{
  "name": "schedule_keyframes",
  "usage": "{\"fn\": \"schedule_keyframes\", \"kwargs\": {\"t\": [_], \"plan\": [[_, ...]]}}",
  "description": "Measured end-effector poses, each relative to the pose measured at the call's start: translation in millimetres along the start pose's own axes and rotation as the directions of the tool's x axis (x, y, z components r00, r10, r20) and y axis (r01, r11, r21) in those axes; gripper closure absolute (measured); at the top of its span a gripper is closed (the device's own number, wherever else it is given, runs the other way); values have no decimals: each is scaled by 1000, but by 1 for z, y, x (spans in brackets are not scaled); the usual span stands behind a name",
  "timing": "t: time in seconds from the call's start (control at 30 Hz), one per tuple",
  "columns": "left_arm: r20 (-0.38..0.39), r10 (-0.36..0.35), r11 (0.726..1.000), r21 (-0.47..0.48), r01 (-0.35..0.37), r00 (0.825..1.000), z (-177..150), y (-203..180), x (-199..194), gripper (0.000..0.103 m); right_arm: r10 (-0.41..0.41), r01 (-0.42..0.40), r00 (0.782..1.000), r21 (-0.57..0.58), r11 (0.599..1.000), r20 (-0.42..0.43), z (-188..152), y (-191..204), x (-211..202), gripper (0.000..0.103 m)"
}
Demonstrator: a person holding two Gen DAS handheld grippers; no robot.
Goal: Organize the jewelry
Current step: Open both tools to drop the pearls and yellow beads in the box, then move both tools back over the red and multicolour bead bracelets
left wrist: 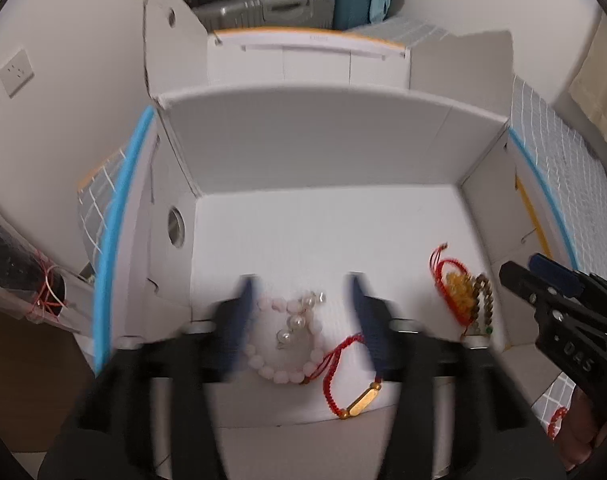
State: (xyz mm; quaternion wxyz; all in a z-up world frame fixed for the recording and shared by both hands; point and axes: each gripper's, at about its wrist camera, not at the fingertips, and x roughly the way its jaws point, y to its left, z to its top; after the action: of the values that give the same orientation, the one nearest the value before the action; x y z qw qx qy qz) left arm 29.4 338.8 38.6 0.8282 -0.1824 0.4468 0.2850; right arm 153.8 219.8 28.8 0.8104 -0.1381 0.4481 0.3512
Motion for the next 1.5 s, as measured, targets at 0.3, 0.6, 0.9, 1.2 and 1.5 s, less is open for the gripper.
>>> {"fn": "schedule_keyframes", "kwargs": {"t": [0.3,0.6,0.9,1.2,1.5], "plan": [[100,-25,999,40,21,995,9,-28,-29,6,-56,45,986,74,996,155,8,-43,-60,11],[116,-116,982,162,97,986,15,-108,-34,6,-193,161,963,177,971,186,-8,-151,-93,9],[61,-264,916,327,231,963,-17,-219,-32,6,-339,283,934,340,897,116,-57,-284,-101,9],[-40,-367,814,469,342,929,-69,-317,-33,6,-423,368,906,457,810,20,-121,-383,-104,9],[-150,-382,732,554,397,912,-141,-362,-10,6,-406,379,911,529,759,-70,-164,-437,-83,14]]}}
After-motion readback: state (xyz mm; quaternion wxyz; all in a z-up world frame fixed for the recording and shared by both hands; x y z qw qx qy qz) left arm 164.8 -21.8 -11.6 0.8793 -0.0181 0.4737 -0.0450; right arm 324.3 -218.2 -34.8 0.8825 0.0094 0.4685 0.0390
